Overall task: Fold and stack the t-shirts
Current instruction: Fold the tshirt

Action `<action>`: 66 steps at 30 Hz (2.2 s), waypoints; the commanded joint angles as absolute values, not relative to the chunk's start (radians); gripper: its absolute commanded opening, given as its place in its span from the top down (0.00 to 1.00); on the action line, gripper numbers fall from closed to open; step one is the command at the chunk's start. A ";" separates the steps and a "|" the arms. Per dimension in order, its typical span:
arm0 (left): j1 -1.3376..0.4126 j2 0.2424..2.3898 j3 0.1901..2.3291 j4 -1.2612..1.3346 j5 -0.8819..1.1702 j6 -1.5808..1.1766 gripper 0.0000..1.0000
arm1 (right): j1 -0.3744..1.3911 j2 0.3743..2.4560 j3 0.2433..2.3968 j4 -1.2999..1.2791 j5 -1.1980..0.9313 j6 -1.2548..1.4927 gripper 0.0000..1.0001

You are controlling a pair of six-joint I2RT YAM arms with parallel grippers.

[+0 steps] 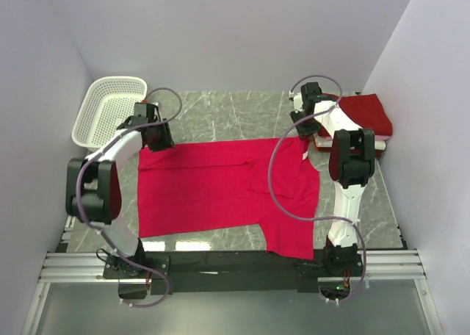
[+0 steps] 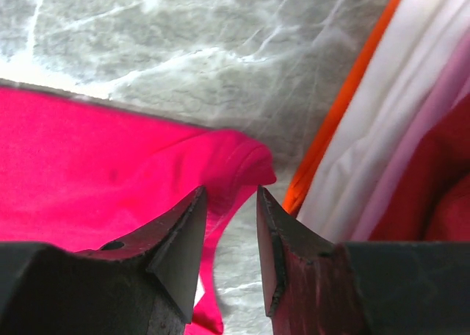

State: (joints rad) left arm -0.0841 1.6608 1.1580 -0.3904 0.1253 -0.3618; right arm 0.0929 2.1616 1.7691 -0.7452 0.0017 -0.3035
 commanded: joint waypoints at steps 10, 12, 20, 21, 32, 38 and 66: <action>-0.103 1.919 1.312 -0.446 0.003 -0.377 0.68 | 0.092 2.238 1.859 -0.749 0.003 -0.285 0.90; -0.098 1.921 1.293 -0.451 -0.053 -0.387 0.75 | 0.095 2.237 1.879 -0.735 0.006 -0.288 0.98; -0.049 1.862 1.217 -0.425 -0.091 -0.445 0.79 | 0.103 2.368 2.160 -0.793 0.047 -0.301 1.00; -0.045 1.859 1.215 -0.420 -0.091 -0.449 0.78 | 0.106 2.397 2.216 -0.795 0.055 -0.304 1.00; -0.041 1.813 1.218 -0.347 -0.094 -0.514 0.78 | 0.146 2.520 2.442 -0.559 0.204 -0.334 1.00; -0.074 1.442 1.198 -0.239 -0.025 -0.422 0.45 | 0.179 2.361 2.345 -0.534 0.122 -0.397 0.36; -0.894 0.958 0.810 -1.245 -0.199 -1.701 0.32 | 0.175 0.874 0.744 -0.767 -0.684 -1.006 0.27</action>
State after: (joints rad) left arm -0.7952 0.8837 0.7765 -1.0241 -0.0437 -1.4044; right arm 0.1909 0.8997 0.7330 -0.8867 -0.6983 -1.0924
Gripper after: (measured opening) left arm 0.680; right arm 0.737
